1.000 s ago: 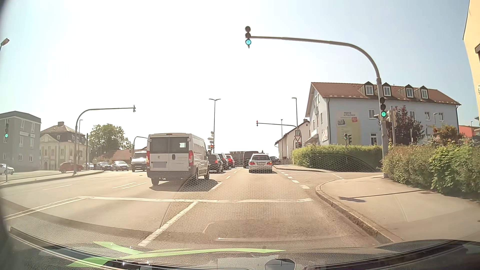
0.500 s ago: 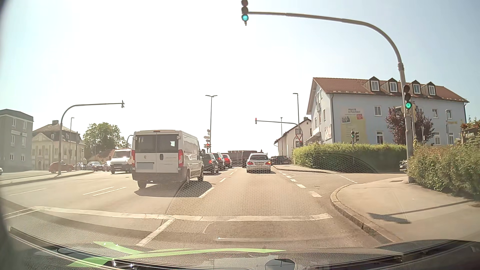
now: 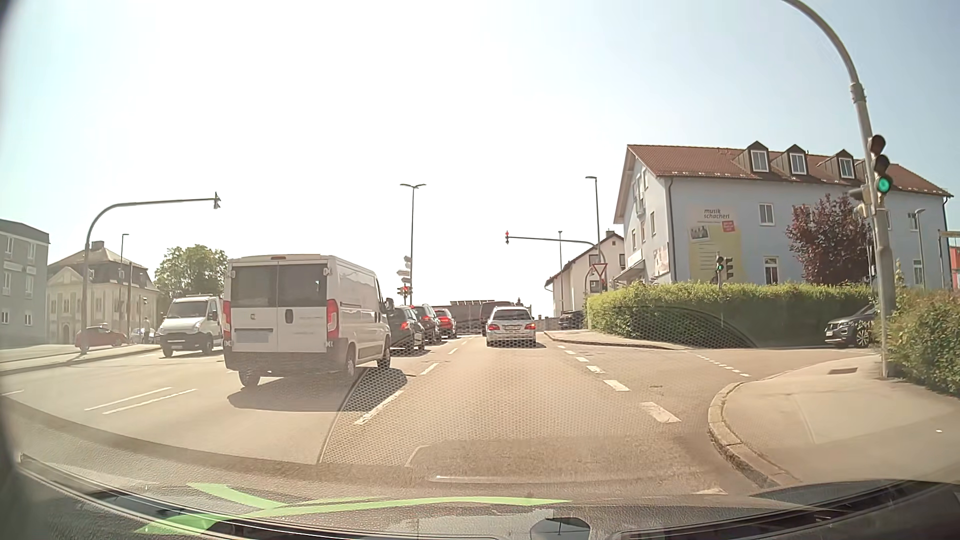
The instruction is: Follow the waypoints while adhering to traffic rules and regulations
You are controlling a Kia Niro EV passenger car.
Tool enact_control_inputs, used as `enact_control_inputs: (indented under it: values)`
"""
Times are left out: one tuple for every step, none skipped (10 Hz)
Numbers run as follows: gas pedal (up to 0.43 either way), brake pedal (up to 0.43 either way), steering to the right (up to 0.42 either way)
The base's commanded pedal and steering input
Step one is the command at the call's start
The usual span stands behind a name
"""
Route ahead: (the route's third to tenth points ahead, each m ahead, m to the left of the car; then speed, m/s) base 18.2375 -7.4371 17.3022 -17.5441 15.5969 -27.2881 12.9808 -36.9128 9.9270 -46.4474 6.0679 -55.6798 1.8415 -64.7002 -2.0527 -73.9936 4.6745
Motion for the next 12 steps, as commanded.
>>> enact_control_inputs:
  values:
    - [0.000,0.000,0.025]
    - [0.000,0.000,0.031]
    - [0.000,0.000,0.033]
    - [0.000,0.000,0.039]
    - [0.000,0.000,0.049]
    - [0.000,0.000,0.060]
    - [0.000,0.000,0.073]
    - [0.000,0.000,0.088]
    - [0.000,0.000,0.106]
    - [0.000,0.000,0.120]
    - [0.000,0.000,0.135]
    - [0.000,0.000,0.151]
